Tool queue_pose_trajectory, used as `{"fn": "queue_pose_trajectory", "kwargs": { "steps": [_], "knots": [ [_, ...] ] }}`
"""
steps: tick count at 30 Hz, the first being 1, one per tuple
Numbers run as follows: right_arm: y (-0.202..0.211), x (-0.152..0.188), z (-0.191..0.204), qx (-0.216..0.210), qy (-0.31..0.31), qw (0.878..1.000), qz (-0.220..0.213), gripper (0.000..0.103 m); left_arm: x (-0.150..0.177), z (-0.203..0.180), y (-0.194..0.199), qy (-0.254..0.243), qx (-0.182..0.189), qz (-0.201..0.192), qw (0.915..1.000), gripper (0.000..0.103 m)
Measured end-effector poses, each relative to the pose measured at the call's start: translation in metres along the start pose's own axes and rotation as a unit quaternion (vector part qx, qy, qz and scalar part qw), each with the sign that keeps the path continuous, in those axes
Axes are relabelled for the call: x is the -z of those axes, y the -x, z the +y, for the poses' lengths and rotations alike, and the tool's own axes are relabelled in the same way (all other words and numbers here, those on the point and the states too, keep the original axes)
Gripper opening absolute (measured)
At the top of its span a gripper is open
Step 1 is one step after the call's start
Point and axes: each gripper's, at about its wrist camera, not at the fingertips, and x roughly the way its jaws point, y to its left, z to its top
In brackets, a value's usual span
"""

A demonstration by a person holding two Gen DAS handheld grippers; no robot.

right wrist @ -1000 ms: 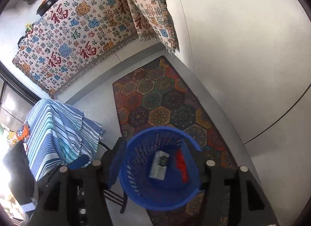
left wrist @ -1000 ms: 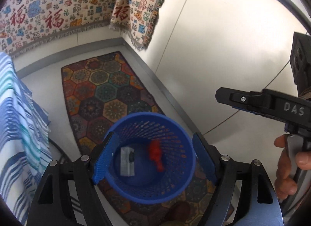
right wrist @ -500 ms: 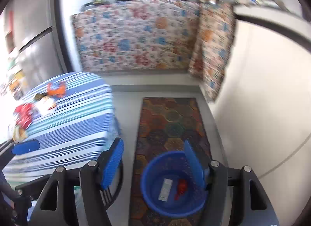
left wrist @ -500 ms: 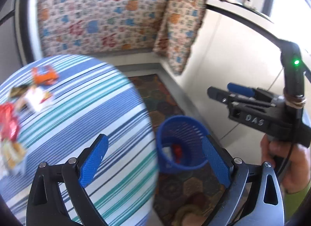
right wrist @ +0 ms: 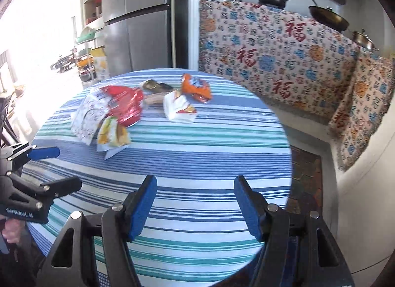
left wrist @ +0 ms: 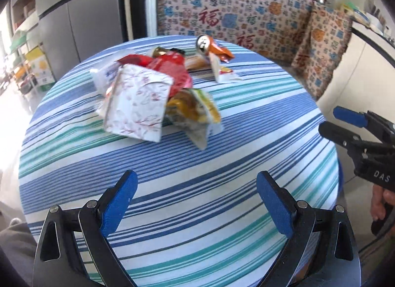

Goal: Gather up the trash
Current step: 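Return both tools to the table toward the remaining trash, then grasp the floral paper box with the left tool while the right tool grasps a yellow wrapper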

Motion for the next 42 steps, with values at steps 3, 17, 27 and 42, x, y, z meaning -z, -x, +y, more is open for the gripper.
{"fn": "queue_pose_trajectory", "kwargs": {
  "steps": [3, 17, 27, 42],
  "knots": [
    [-0.012, 0.005, 0.025, -0.017, 0.021, 1.000, 0.016, 0.066, 0.006, 0.021, -0.003, 0.016, -0.012, 0.002, 0.9998, 0.097],
    [-0.048, -0.031, 0.073, -0.117, 0.028, 0.993, 0.003, 0.066, -0.027, 0.079, -0.028, -0.015, 0.003, -0.011, 0.9998, 0.097],
    [-0.099, -0.058, 0.088, -0.133, 0.024, 0.990, 0.027, 0.066, -0.034, 0.090, -0.025, -0.044, 0.033, -0.017, 0.9983, 0.096],
    [-0.053, -0.040, 0.033, -0.095, -0.019, 0.995, 0.031, 0.031, -0.051, 0.076, -0.049, -0.045, 0.052, -0.006, 0.9976, 0.066]
  ]
}}
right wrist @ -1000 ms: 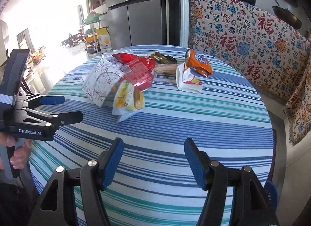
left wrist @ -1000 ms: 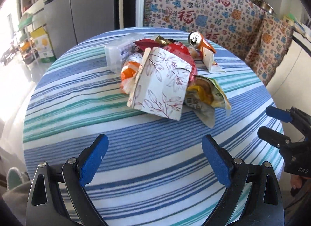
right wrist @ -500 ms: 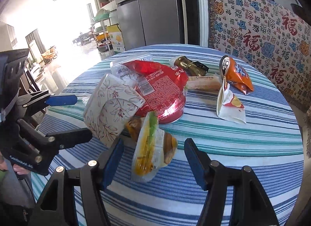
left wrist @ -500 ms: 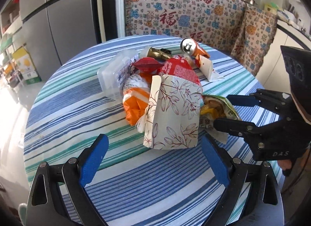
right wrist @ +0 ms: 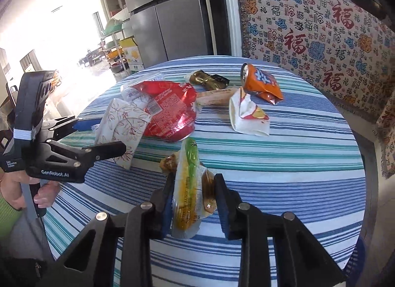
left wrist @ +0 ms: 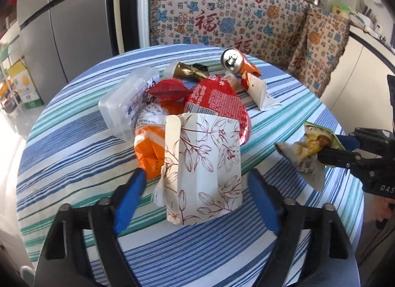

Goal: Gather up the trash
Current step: 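Grasp the floral paper box with the left tool while the right tool grasps a yellow wrapper, then carry the box and wrapper over the wastebasket and open both tools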

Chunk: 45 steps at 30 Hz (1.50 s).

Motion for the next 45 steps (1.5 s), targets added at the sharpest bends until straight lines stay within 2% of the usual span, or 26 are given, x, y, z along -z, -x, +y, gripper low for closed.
{"fn": "queue_pose_trajectory", "kwargs": {
  "steps": [1, 4, 6, 15, 19, 22, 33, 45],
  "knots": [
    [0.003, 0.002, -0.004, 0.002, -0.005, 1.000, 0.001, 0.031, 0.000, -0.001, -0.001, 0.000, 0.002, 0.007, 1.0000, 0.050],
    [0.009, 0.003, -0.015, 0.006, -0.018, 1.000, 0.003, 0.031, 0.003, -0.006, 0.007, 0.005, 0.001, 0.005, 1.0000, 0.040],
    [0.015, 0.003, -0.021, 0.009, -0.025, 1.000, 0.001, 0.031, 0.007, -0.009, 0.015, 0.015, 0.009, 0.006, 0.9998, 0.038],
    [0.039, 0.007, -0.039, 0.022, -0.041, 0.999, 0.004, 0.031, 0.017, -0.047, 0.047, 0.033, 0.047, 0.000, 0.9984, 0.037],
    [0.039, 0.019, -0.051, 0.032, -0.057, 0.998, 0.017, 0.031, 0.011, -0.074, 0.036, 0.018, 0.040, 0.002, 0.9990, 0.037],
    [0.049, 0.024, -0.059, 0.037, -0.066, 0.997, 0.010, 0.030, 0.007, -0.088, 0.025, 0.021, 0.047, 0.008, 0.9986, 0.037],
    [0.071, 0.041, -0.099, 0.063, -0.109, 0.992, -0.001, 0.030, -0.009, -0.148, 0.008, -0.019, 0.047, 0.002, 0.9987, 0.037],
    [0.089, 0.055, -0.135, 0.080, -0.151, 0.985, -0.013, 0.030, -0.020, -0.186, -0.006, -0.044, 0.033, 0.000, 0.9985, 0.037]
  ]
}}
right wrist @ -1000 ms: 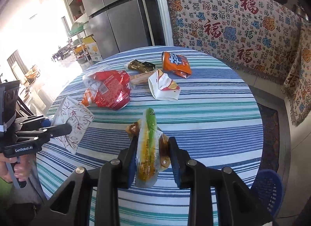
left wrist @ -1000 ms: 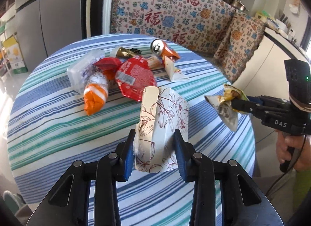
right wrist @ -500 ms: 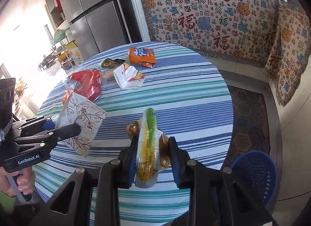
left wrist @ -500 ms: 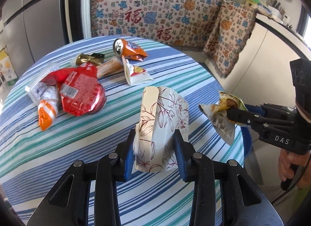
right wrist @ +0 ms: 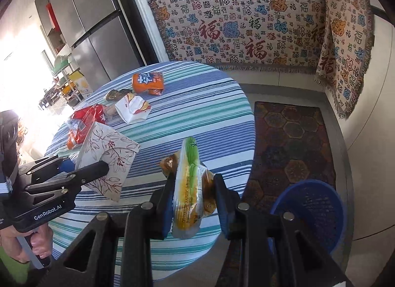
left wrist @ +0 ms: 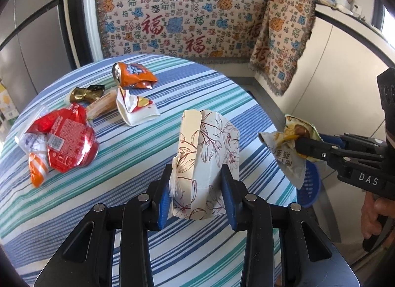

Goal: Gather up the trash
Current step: 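Carry the box and wrapper over the wastebasket and open both tools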

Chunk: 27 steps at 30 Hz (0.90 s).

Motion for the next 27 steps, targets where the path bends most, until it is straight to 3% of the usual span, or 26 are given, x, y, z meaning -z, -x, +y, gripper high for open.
{"fn": "queue_pose_trajectory", "kwargs": {
  "steps": [10, 15, 20, 27],
  "knots": [
    [0.016, 0.007, -0.044, 0.029, -0.040, 0.999, -0.011, 0.030, -0.009, -0.037, -0.010, -0.026, 0.021, 0.006, 0.9994, 0.037],
    [0.031, 0.012, -0.084, 0.083, -0.072, 0.994, -0.025, 0.030, -0.019, -0.071, -0.016, -0.041, 0.060, 0.011, 0.9973, 0.037],
    [0.047, 0.021, -0.132, 0.162, -0.108, 0.981, -0.023, 0.030, -0.030, -0.118, -0.028, -0.067, 0.102, 0.019, 0.9923, 0.037],
    [0.061, 0.032, -0.181, 0.188, -0.159, 0.969, -0.022, 0.030, -0.039, -0.175, -0.057, -0.081, 0.147, 0.041, 0.9850, 0.037]
  ]
}}
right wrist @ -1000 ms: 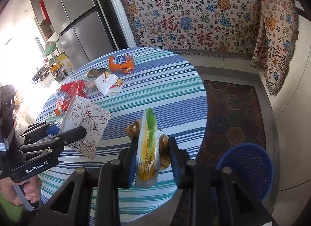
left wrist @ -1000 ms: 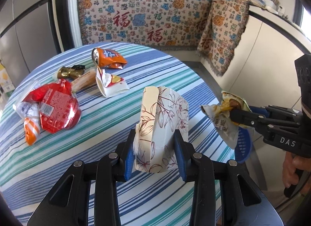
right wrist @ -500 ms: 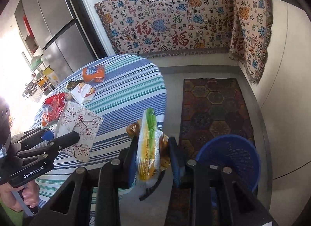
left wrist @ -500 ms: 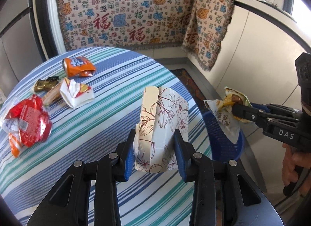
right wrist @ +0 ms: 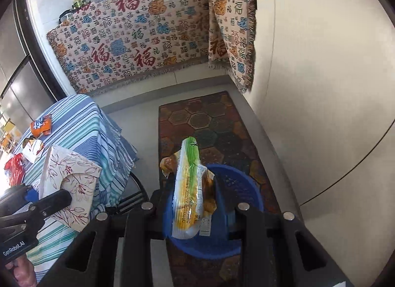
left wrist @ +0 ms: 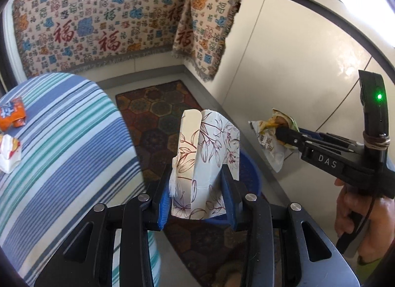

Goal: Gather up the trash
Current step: 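Carry the box and wrapper over the wastebasket and open both tools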

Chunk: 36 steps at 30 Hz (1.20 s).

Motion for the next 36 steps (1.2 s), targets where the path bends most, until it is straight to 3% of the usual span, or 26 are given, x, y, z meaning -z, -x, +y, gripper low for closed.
{"fn": "queue_pose_trajectory", "kwargs": {
  "steps": [6, 17, 36],
  "knots": [
    [-0.001, -0.003, -0.017, 0.014, -0.012, 1.000, -0.001, 0.030, -0.005, -0.024, -0.029, -0.013, 0.012, 0.013, 0.9998, 0.037],
    [-0.009, -0.012, -0.034, 0.023, -0.023, 0.999, 0.003, 0.030, -0.012, -0.031, -0.049, -0.012, 0.017, 0.018, 0.9996, 0.037],
    [-0.032, -0.018, -0.058, -0.003, -0.057, 0.998, 0.022, 0.031, -0.012, -0.037, -0.074, -0.005, 0.022, 0.031, 0.9993, 0.037]
  ]
}}
